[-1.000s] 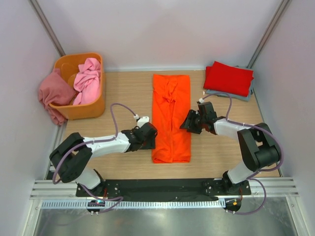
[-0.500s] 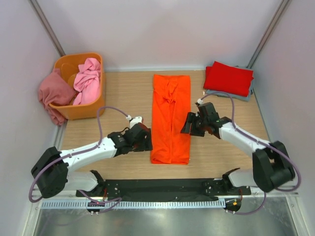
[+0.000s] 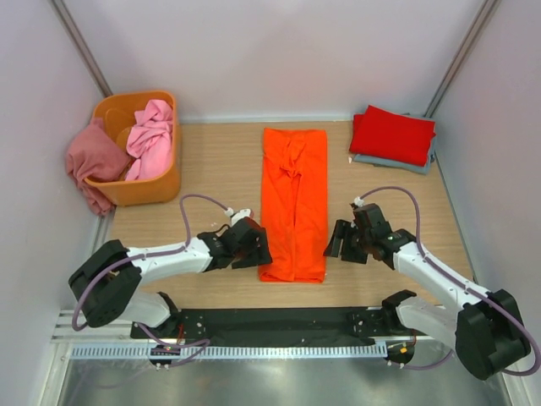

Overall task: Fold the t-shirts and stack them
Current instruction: Fold the tshirt

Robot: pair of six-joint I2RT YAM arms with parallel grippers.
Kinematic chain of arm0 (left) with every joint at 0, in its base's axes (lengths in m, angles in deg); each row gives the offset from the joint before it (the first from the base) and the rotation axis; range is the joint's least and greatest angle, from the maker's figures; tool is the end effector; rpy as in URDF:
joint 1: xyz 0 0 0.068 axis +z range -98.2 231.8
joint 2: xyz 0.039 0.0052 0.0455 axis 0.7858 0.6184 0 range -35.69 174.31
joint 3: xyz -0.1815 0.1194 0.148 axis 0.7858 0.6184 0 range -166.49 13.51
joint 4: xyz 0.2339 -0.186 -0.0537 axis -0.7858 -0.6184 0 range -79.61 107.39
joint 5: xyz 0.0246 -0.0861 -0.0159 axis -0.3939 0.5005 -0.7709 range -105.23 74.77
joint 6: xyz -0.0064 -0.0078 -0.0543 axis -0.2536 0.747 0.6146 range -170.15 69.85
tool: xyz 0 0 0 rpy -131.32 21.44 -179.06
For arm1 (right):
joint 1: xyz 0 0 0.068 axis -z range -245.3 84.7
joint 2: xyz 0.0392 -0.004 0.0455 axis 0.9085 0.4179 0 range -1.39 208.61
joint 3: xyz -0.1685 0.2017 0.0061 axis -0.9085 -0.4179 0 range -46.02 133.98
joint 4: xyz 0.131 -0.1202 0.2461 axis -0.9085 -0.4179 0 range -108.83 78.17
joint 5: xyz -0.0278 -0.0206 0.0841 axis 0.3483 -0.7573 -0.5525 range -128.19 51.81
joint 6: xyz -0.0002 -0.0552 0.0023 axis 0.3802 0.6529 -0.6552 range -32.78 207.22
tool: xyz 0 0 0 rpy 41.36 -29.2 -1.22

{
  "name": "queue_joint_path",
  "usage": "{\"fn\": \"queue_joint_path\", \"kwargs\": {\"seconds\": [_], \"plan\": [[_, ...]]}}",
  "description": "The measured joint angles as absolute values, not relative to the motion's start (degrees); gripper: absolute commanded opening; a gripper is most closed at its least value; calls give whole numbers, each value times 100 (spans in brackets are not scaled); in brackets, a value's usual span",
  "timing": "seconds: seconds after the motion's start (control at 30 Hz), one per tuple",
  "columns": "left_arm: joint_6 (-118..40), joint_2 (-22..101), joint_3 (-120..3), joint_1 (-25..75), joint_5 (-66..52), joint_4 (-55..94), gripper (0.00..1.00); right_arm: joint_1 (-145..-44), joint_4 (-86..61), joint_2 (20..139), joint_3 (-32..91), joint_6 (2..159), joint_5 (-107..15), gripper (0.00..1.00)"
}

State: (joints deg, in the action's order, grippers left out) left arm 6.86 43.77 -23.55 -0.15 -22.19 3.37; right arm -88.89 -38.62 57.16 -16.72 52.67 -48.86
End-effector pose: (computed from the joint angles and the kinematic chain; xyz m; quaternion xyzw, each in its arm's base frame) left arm 0.1820 -0.2252 0.1193 -0.0598 0.9539 -0.2009 0.2149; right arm 0.2094 0.0991 0.1488 0.0639 0.9505 0.2190 0.2109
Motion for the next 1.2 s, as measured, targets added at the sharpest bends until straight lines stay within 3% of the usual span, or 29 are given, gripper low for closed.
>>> {"fn": "queue_joint_path", "kwargs": {"seconds": [0.7, 0.8, 0.87, 1.03, 1.13, 1.2], "plan": [[1597, 3687, -1421, -443, -1926, 1115, 60, -9333, -3033, 5589, -2507, 4441, -5365, 67], [1600, 3735, -1458, -447, -1920, 1130, 70, -9372, -2933, 5639, -2522, 4367, -5387, 67], [1641, 3750, -1500, -456, -1924, 1156, 72, -9399, -2856, 5683, -2522, 4328, -5404, 67], [1713, 3809, -1504, -471, -1974, 1172, 59, -9466, -2710, 5714, -2572, 4210, -5398, 60], [1742, 3977, -1502, -471, -1961, 1340, 46, -9536, -2566, 5696, -2673, 4081, -5393, 54], [1768, 4093, -1504, -471, -1955, 1493, 44, -9613, -2483, 5644, -2758, 3978, -5396, 52]]}}
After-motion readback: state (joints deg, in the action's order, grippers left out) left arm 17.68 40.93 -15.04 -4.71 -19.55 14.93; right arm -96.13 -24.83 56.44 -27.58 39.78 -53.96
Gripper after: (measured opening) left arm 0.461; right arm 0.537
